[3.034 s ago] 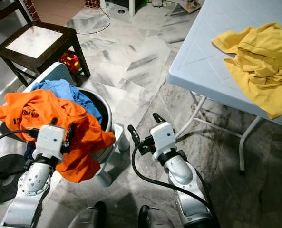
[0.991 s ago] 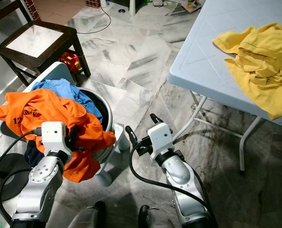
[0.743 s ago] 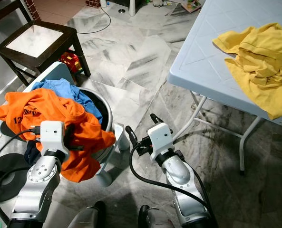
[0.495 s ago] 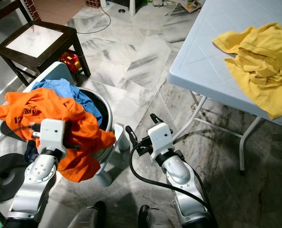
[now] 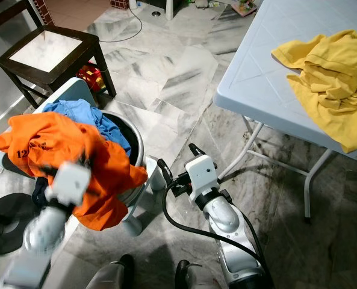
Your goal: Hang hanger
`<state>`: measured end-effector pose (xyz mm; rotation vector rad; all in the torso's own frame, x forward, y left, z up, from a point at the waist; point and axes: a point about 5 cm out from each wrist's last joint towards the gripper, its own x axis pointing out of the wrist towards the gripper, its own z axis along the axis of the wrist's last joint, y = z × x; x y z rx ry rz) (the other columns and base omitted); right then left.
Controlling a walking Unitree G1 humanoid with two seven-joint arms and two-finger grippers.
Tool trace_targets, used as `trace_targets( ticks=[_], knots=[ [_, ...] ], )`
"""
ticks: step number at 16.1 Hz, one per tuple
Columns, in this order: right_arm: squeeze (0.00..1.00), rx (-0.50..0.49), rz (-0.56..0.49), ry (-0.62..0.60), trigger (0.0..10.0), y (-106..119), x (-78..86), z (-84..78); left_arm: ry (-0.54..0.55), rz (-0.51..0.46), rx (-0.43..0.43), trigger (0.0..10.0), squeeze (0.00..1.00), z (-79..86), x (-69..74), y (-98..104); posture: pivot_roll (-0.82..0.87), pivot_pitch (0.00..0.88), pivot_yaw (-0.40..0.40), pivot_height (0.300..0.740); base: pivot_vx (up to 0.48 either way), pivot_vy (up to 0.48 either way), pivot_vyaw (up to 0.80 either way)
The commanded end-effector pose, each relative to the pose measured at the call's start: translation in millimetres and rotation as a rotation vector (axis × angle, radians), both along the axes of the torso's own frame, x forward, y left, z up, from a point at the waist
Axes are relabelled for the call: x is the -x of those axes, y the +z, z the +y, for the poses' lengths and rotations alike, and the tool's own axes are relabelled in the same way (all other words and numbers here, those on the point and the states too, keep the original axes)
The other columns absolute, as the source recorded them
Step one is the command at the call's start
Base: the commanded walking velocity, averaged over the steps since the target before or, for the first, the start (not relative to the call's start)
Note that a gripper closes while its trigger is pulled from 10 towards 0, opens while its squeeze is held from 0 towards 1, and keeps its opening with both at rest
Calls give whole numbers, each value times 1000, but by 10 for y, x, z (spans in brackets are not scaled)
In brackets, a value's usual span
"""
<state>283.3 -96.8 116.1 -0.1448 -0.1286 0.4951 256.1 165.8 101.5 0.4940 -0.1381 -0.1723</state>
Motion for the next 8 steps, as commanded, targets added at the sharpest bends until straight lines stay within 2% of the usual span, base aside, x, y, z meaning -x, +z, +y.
trace_targets(
  ticks=[1,2,3,6,7,8],
  knots=[
    [0,4,17,-5,10000,-54,15,-10,-40,84,5,1176,0,-33,77,-183,86,260,-51,740,0,0,0],
    [0,4,17,-4,10000,-53,14,-8,-52,111,2,3725,0,-48,101,-247,87,262,-53,740,0,0,0],
    [0,5,17,0,10000,-50,14,-2,-48,110,-13,10000,0,-49,109,-269,86,263,-55,740,0,0,0],
    [0,7,19,4,10000,-53,10,-1,-22,98,-27,10000,0,-4,109,-261,90,266,-58,740,0,0,0],
    [0,7,19,6,10000,-58,11,3,-12,98,-19,10000,1000,13,114,-271,90,263,-59,740,0,0,0],
    [0,7,19,8,10000,-58,12,7,7,88,-30,10000,1000,43,122,-270,90,264,-57,740,0,0,0]
  ],
)
